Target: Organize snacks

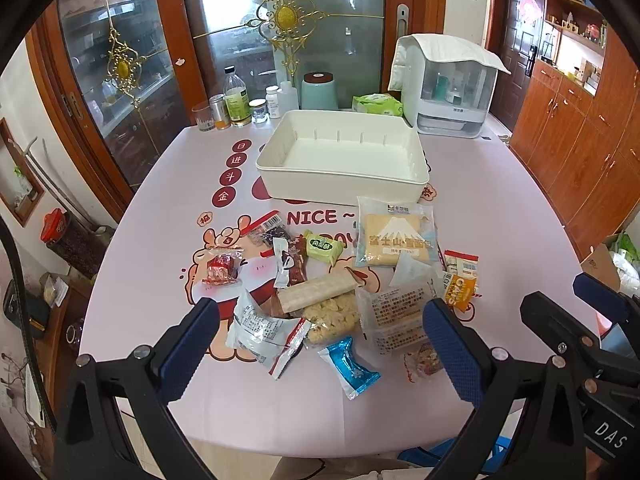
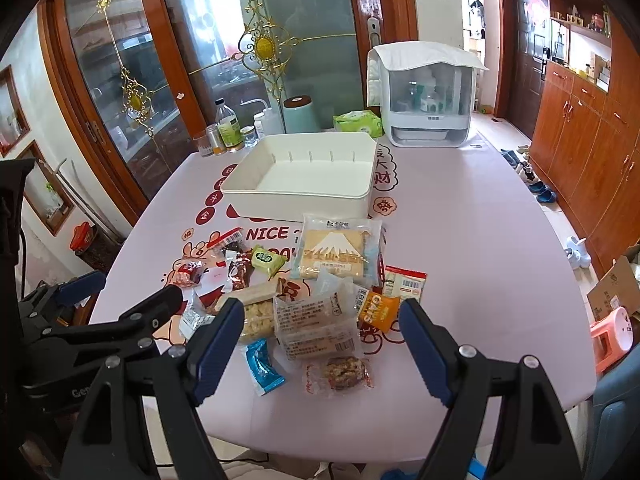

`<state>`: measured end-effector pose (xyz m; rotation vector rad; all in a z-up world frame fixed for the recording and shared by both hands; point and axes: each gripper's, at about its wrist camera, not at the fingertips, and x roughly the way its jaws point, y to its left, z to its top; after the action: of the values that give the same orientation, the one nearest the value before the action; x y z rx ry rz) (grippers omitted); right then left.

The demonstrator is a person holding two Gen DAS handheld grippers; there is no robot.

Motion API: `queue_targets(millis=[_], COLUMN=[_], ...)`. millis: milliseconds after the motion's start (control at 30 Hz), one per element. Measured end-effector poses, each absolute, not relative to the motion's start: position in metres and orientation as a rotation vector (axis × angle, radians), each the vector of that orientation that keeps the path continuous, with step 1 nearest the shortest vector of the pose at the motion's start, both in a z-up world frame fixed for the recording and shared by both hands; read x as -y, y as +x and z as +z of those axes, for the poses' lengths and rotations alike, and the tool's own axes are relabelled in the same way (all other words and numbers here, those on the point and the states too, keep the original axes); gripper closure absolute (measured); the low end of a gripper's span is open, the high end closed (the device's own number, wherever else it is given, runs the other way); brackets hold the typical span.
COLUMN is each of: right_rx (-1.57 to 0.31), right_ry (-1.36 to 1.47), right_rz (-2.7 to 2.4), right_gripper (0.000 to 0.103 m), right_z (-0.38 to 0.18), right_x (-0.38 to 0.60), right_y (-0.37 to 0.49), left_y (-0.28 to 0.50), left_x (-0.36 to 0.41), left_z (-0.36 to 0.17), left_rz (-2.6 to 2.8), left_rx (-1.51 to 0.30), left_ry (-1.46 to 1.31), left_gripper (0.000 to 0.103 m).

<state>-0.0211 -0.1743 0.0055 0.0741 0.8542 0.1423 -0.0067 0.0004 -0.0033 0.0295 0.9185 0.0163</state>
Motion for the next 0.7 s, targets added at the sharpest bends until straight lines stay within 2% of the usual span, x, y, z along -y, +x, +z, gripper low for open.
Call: queue_targets(millis=[700], right_rx=[-0.877], right_ry=[0.085], right_rz=[0.168], right_gripper=[0.022], right_z=[-0.001], right_x=[0.184], right_y=[-0.029], left_y=[-0.018], left_x=[0.011], left_z=[-0.005], left_rz=[0.049], left_rx=[-0.937], left_ry=[0.033], left_gripper=[0.002])
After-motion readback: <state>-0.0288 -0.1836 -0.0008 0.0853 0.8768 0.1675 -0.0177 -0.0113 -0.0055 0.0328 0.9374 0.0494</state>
